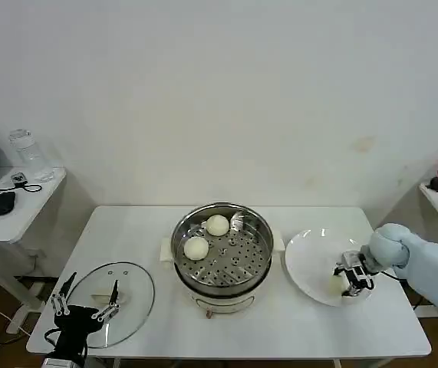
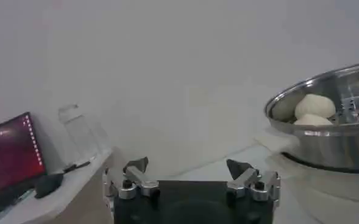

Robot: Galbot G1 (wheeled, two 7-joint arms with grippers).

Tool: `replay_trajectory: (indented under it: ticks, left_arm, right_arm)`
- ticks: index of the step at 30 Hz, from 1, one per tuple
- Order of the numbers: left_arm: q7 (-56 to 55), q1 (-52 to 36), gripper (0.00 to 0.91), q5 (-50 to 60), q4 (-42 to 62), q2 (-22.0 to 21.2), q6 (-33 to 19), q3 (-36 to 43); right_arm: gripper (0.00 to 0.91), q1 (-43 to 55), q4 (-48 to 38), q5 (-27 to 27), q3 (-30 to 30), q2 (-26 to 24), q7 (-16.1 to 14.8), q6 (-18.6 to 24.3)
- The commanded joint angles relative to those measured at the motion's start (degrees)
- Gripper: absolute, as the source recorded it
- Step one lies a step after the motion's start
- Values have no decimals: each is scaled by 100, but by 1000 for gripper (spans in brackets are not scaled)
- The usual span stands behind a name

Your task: Take steamed baozi put them in steamer then cover it.

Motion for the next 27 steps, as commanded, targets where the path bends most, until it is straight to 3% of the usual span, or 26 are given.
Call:
replay_trajectory:
  ticks: [1, 7, 14, 20, 27]
  left_arm:
    - [2, -17, 907, -1, -8, 14, 3, 10]
    - [6, -68, 907, -34, 33, 62, 7, -5]
    - [12, -112, 907, -104, 66, 92, -2, -33]
    - [11, -159, 907, -117, 83, 87, -1, -38]
    - [5, -161, 907, -115, 67, 50, -1, -77]
  right_arm:
    - [514, 260, -1, 123, -37, -64, -52, -28]
    - [524, 1392, 46, 466, -196, -250, -213, 88]
    - [534, 3033, 19, 975, -925, 55, -248, 165]
    - [534, 4416, 433, 1455, -1788, 864, -214, 195]
    - [534, 4733, 1027, 1820, -2165, 1787, -155, 181]
